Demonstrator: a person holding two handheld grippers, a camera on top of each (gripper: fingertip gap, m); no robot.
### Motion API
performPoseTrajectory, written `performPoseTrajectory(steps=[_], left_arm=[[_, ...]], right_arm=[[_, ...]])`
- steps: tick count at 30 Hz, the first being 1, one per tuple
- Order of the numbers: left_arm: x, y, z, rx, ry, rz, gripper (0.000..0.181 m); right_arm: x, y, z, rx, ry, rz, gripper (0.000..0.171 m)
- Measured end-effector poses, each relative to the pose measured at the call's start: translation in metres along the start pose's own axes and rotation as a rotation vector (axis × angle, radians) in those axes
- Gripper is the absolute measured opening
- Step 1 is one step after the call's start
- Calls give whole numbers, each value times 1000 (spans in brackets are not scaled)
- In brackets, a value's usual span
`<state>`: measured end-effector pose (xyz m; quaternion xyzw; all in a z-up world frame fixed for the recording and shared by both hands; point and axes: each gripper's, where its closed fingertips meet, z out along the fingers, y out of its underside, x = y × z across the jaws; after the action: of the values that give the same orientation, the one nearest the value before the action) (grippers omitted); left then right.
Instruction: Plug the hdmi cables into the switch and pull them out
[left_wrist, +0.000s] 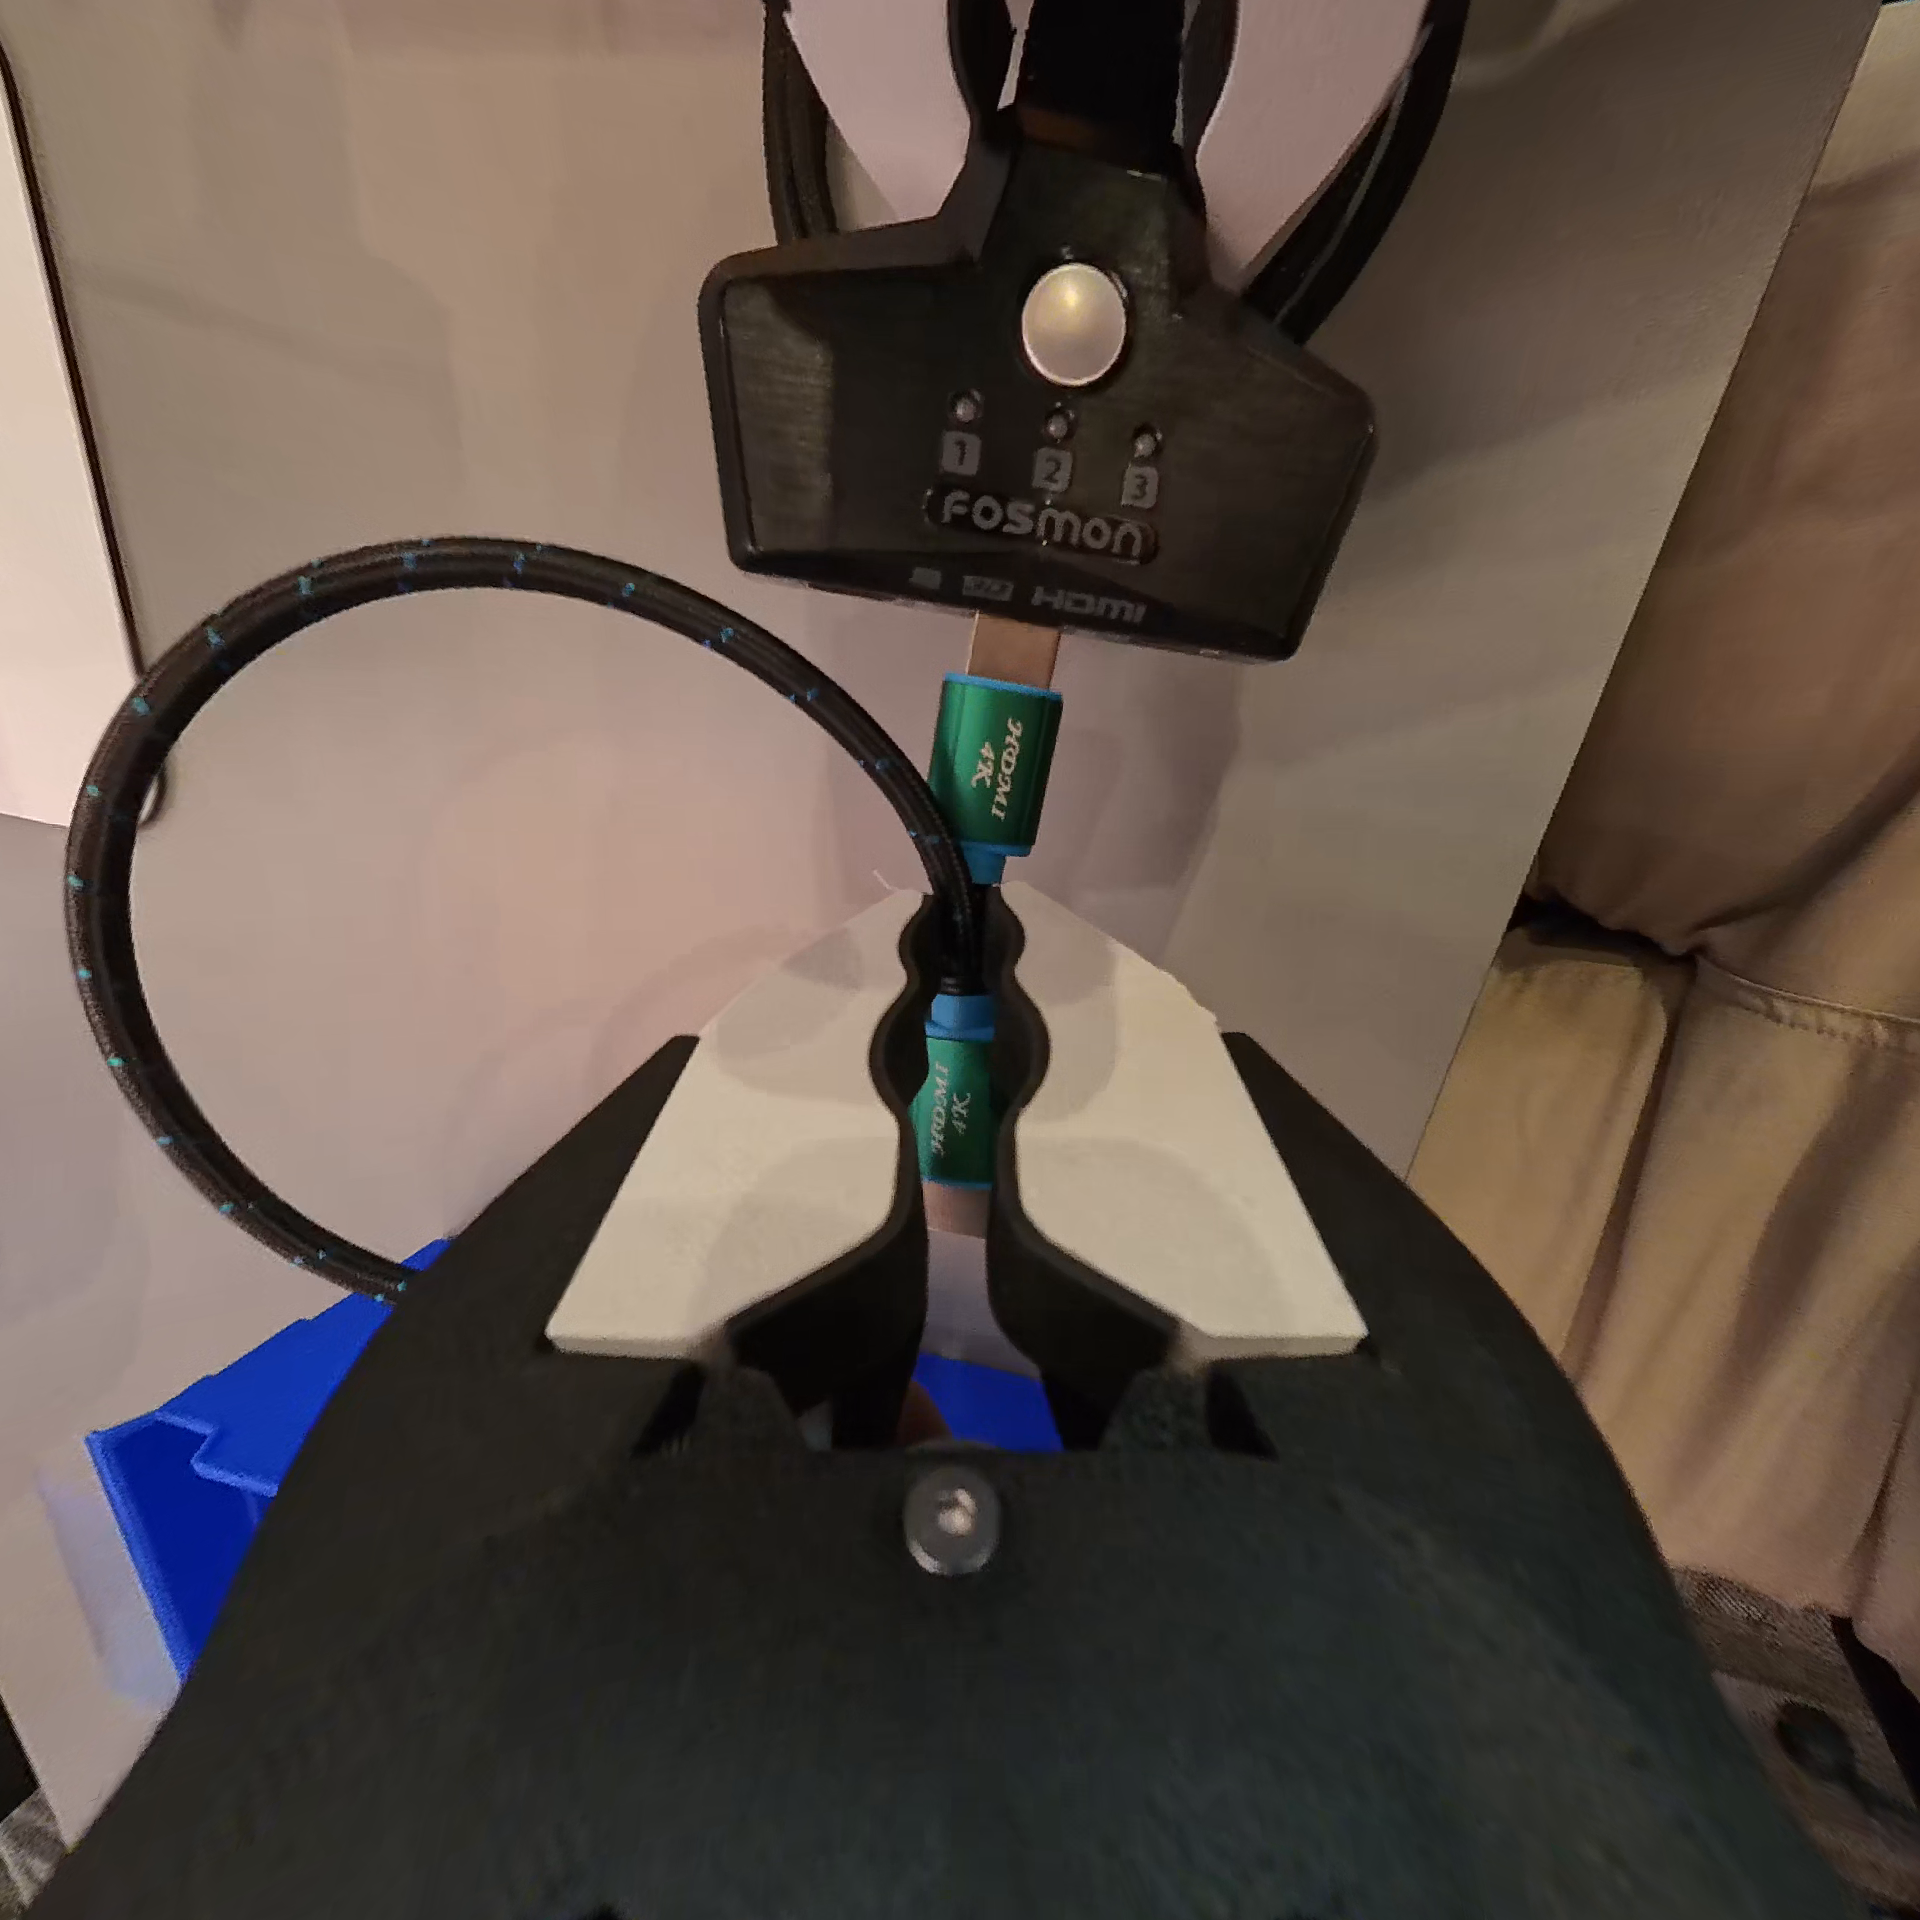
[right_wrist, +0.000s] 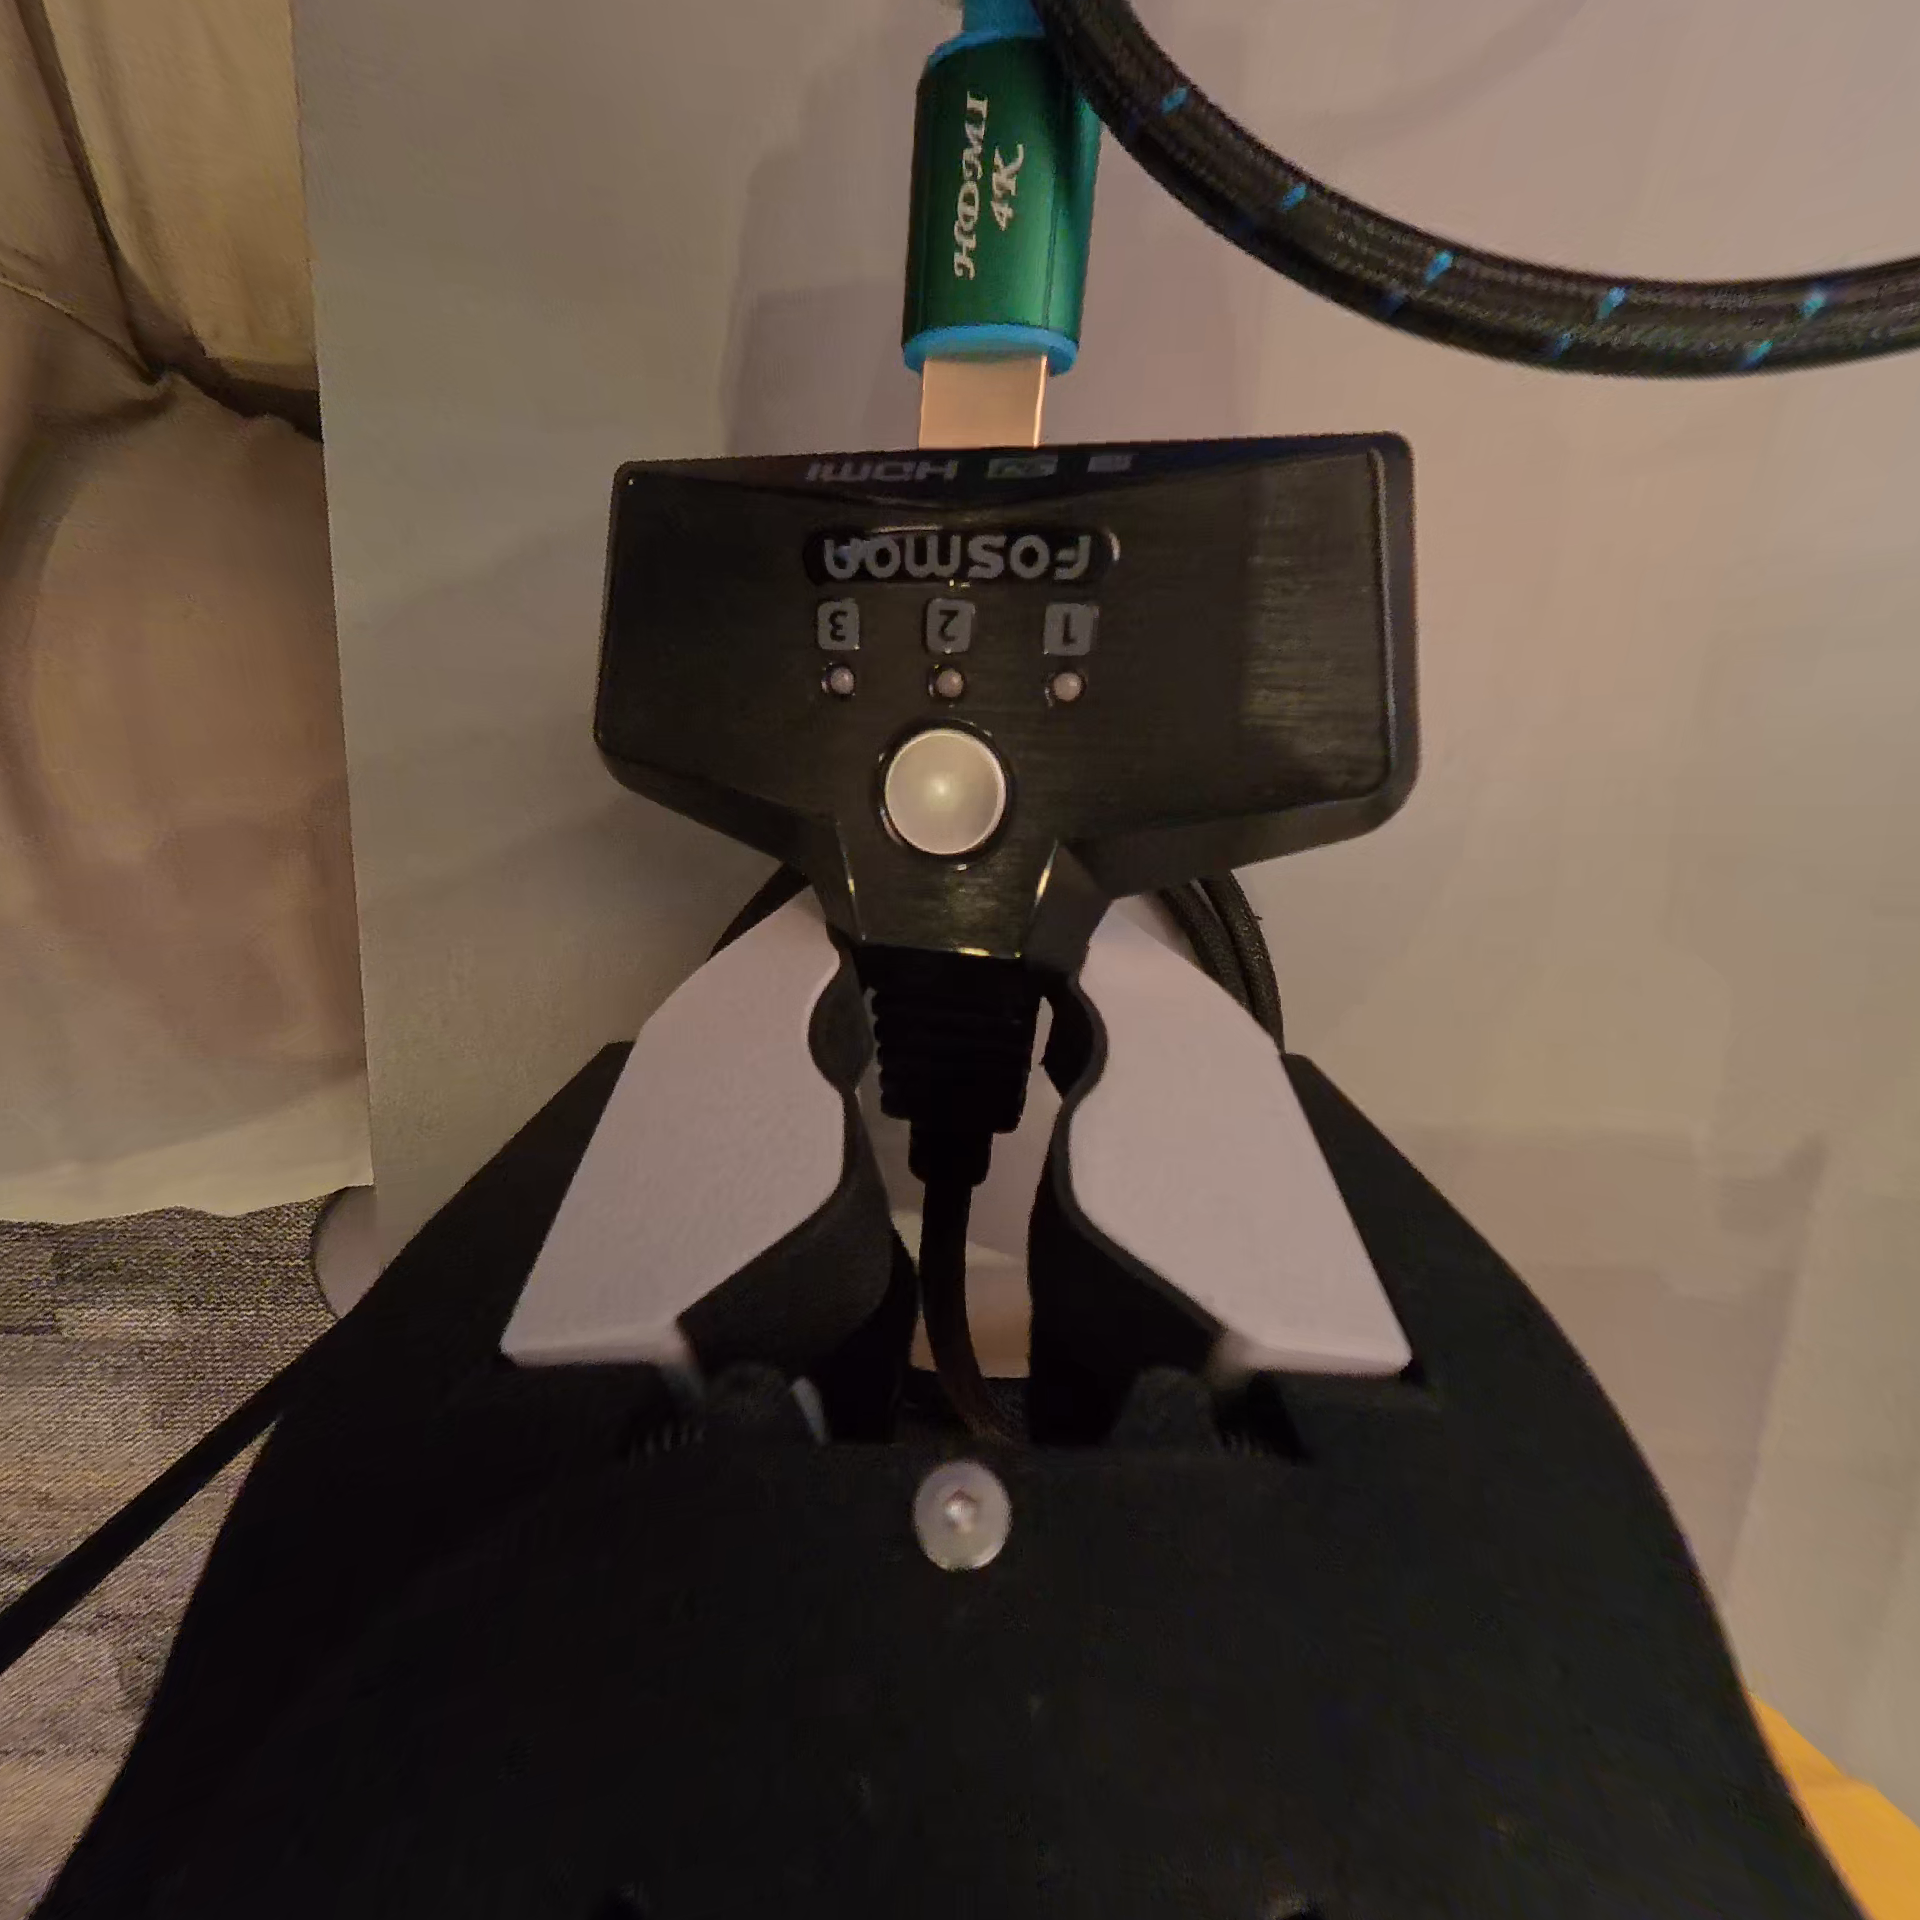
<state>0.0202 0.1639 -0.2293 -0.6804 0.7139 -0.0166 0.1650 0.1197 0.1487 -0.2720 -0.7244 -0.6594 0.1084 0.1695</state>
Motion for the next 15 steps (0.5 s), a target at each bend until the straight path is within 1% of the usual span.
performPoseTrajectory(steps=[8, 15], left_arm=[[-1, -3, 1, 2, 4, 1, 6], [-2, -6, 1, 46, -3, -35, 7]], right_arm=[[1, 2, 0, -22, 12, 0, 30], [4, 1, -2, -17, 21, 10, 30]])
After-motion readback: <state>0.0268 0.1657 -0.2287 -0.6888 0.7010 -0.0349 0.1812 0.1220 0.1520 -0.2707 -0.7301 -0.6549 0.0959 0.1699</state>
